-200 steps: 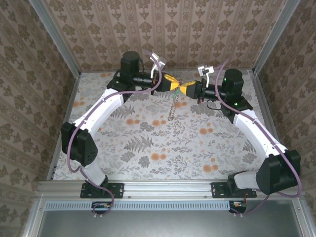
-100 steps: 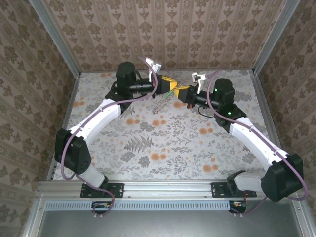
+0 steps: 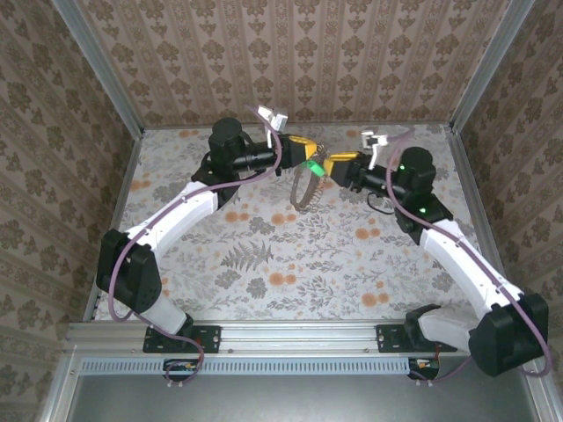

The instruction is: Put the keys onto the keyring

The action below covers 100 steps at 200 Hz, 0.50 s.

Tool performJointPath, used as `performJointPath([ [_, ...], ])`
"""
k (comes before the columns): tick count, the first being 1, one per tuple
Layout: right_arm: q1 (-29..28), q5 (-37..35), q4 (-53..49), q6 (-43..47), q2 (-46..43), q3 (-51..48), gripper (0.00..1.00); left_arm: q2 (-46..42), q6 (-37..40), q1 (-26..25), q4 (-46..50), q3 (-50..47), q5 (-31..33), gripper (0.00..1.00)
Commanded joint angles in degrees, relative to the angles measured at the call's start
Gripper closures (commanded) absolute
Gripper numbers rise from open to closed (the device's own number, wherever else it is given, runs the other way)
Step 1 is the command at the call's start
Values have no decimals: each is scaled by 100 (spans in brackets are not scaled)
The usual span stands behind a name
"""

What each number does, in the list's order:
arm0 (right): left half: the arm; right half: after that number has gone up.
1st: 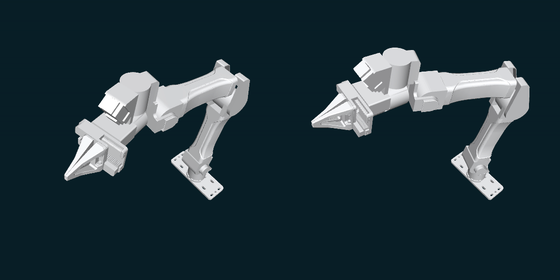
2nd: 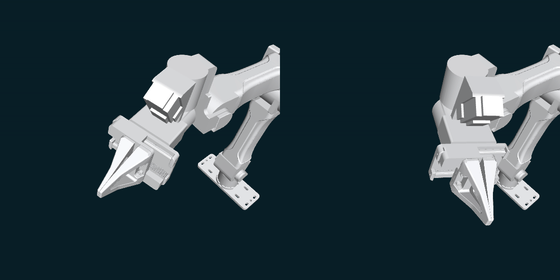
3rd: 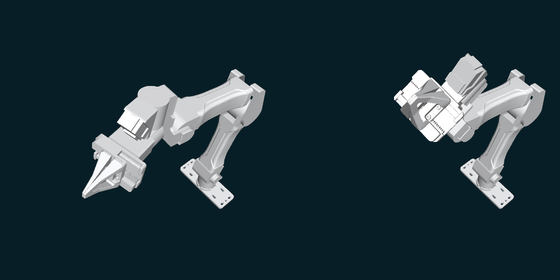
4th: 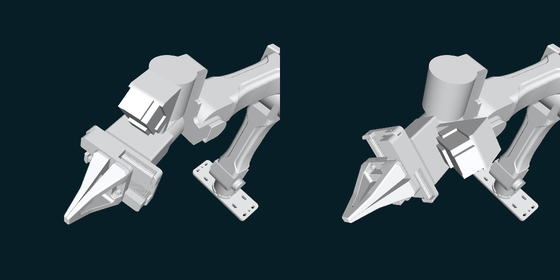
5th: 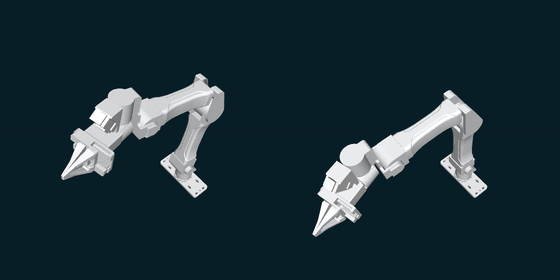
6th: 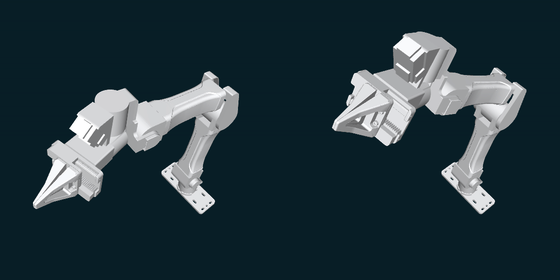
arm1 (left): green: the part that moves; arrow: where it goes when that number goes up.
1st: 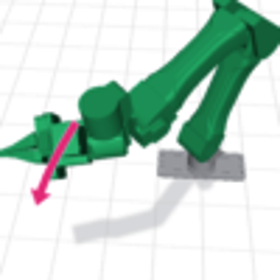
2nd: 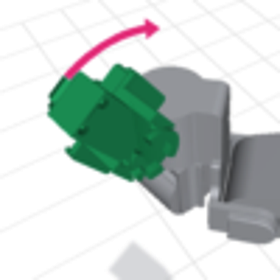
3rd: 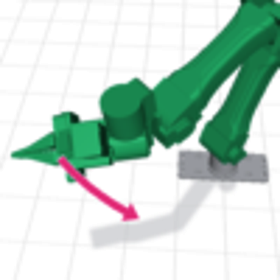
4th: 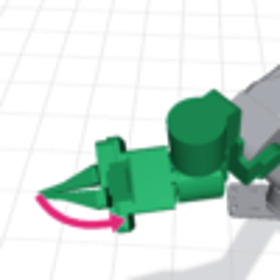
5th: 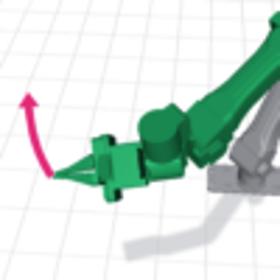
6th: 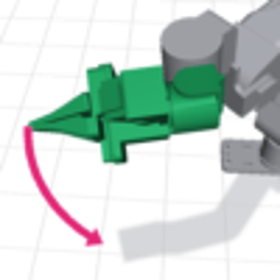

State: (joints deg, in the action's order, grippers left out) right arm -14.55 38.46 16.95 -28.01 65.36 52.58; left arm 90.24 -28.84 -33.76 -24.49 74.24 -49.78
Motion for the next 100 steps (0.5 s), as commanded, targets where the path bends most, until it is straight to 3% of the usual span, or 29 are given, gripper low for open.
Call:
performJointPath([
  [1, 241, 304, 710, -658, -338, -177, 62, -227, -196, 36, -519, -20, 8, 100],
  [46, 258, 580, 1820, -1502, 114, -134, 73, -134, -422, 45, -776, -6, -68, 100],
  [100, 146, 778, 2975, -2332, 795, 38, 71, -56, -694, 56, -1076, 3, -113, 100],
])
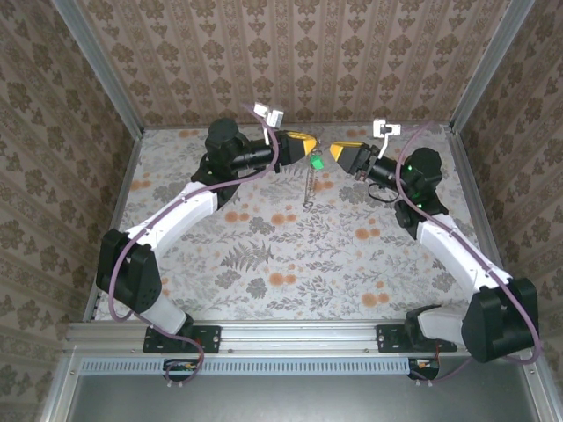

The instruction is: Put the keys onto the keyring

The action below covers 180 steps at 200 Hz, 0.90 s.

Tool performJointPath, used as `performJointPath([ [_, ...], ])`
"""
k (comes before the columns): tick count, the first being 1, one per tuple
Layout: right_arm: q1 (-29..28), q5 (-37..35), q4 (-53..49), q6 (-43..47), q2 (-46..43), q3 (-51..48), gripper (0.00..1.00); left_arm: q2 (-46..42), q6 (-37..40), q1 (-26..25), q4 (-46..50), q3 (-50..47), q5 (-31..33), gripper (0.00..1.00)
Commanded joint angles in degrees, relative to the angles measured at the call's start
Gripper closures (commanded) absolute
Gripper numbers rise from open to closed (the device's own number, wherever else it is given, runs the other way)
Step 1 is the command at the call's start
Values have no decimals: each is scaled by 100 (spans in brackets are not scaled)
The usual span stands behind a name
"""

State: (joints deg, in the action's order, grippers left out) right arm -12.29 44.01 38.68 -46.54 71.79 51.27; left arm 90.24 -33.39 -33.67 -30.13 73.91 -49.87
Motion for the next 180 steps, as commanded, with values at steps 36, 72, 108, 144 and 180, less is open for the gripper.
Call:
performJointPath([
  [36, -238, 259, 987, -529, 322, 259, 75, 33, -446, 52, -751, 40, -135, 100],
  [72, -355, 260, 1017, -513, 418, 349, 76, 93, -606, 54, -951, 53, -188, 100],
  [108, -408, 249, 1028, -513, 528, 485, 78, 93, -645, 54, -999, 62, -251, 100],
  [144, -415, 231, 1028, -521, 617, 603, 81, 106, -721, 55, -1073, 53, -313, 100],
  [180, -427, 240, 1022, -548, 686, 717, 81, 125, -799, 46, -1182, 27, -337, 100],
])
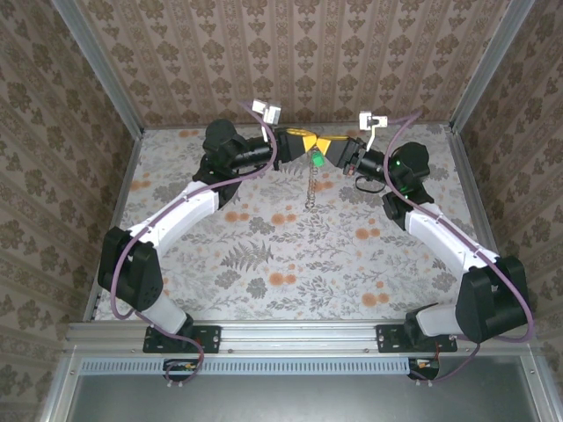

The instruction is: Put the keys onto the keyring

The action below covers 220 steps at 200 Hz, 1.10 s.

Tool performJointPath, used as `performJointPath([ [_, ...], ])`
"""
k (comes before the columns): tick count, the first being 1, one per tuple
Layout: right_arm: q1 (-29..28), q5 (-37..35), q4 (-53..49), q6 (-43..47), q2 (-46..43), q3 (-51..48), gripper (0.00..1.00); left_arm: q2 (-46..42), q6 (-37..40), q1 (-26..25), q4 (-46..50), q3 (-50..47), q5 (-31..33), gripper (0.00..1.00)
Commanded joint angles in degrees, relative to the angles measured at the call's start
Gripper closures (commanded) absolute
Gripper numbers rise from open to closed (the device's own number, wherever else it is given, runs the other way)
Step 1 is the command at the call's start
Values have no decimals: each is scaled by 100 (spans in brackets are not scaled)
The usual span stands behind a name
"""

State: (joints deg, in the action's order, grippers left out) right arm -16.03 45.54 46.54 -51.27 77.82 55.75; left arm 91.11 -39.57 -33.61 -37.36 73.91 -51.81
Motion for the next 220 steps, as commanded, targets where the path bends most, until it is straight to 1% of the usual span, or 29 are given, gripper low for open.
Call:
performJointPath([
  [1, -56, 91, 238, -81, 83, 269, 81, 38, -186, 39, -462, 27, -144, 100],
  [24, -51, 129, 333, -151, 142, 295, 87, 71, -269, 38, -565, 22, -127, 100],
  [42, -59, 173, 428, -216, 146, 288, 89, 75, -297, 39, -606, 17, -112, 100],
  [53, -58, 192, 468, -221, 141, 277, 100, 74, -293, 39, -608, 27, -110, 100],
  [96, -58, 293, 575, -252, 146, 221, 100, 84, -307, 38, -612, 27, -101, 100],
  [107, -65, 298, 574, -269, 146, 194, 84, 100, -315, 39, -619, 26, -102, 100],
  [110, -70, 302, 575, -270, 146, 198, 81, 92, -318, 38, -622, 27, -99, 100],
  [115, -73, 292, 580, -270, 146, 176, 80, 95, -325, 38, -623, 23, -93, 100],
  [142, -89, 271, 661, -308, 146, 97, 81, 107, -349, 38, -639, 27, -58, 100],
  [169, -123, 319, 714, -319, 225, 78, 90, 125, -352, 38, -651, 36, -40, 100],
  [192, -175, 369, 757, -329, 343, 82, 95, 123, -375, 38, -676, 36, -14, 100],
  [208, -204, 375, 776, -330, 378, 68, 93, 142, -398, 38, -701, 53, -30, 100],
  [216, -200, 369, 777, -338, 398, 68, 89, 144, -405, 38, -711, 53, -33, 100],
  [220, -206, 368, 782, -345, 406, 70, 85, 153, -409, 38, -714, 53, -31, 100],
])
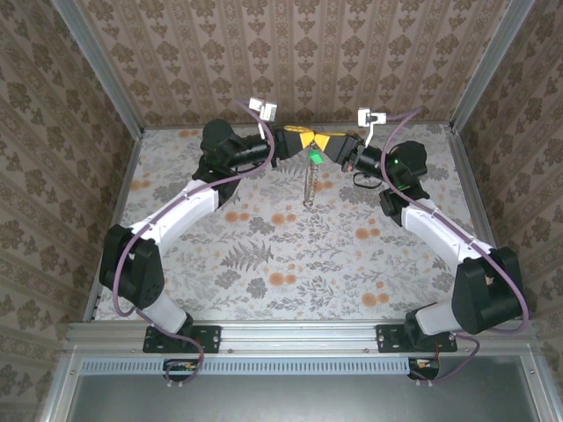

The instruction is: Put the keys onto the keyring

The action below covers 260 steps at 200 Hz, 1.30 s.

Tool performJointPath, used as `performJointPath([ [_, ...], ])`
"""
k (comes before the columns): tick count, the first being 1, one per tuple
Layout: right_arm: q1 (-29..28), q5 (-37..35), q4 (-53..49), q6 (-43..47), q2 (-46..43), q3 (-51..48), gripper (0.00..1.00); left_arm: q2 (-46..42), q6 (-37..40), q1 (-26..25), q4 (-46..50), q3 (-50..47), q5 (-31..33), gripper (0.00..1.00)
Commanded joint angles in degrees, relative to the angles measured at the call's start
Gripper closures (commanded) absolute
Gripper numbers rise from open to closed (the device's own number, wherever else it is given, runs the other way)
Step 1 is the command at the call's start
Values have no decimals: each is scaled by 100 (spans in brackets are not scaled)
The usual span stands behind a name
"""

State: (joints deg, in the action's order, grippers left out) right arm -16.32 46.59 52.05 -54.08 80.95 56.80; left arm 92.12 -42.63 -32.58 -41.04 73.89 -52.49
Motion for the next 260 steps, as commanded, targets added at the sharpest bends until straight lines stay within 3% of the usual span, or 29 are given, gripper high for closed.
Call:
performJointPath([
  [1, -174, 263, 233, -65, 95, -31, 83, 52, -108, -64, -345, 56, 37, 100],
  [12, -178, 254, 246, -83, 124, -28, 76, 62, -109, -70, -355, 62, 37, 100],
  [59, -176, 233, 278, -102, 196, -4, 100, 53, -107, -72, -361, 56, 42, 100],
  [105, -144, 339, 28, 146, 82, 57, 100, 87, -88, -52, -316, 99, -36, 100],
  [117, -104, 396, -600, 597, -56, 163, 100, 72, -7, -7, -180, 146, -142, 100],
  [143, -6, 687, -2595, 2061, -421, 669, 100, -192, 642, 223, 720, 259, -355, 66],
  [170, 149, 1061, -4723, 3546, -522, 1429, 100, -501, 2035, 457, 2483, 609, -617, 53],
  [189, 218, 1221, -6094, 4506, -401, 2059, 100, -584, 3237, 525, 3928, 1041, -802, 52],
  [203, 241, 1378, -6721, 4945, -273, 2434, 100, -546, 3863, 566, 4691, 1305, -1019, 61],
  [227, 240, 1519, -7812, 5692, 12, 3072, 100, -392, 4371, 604, 5358, 1663, -1467, 71],
  [260, 239, 1647, -8745, 6272, 252, 3635, 100, -31, 4773, 603, 6049, 2197, -1898, 66],
])
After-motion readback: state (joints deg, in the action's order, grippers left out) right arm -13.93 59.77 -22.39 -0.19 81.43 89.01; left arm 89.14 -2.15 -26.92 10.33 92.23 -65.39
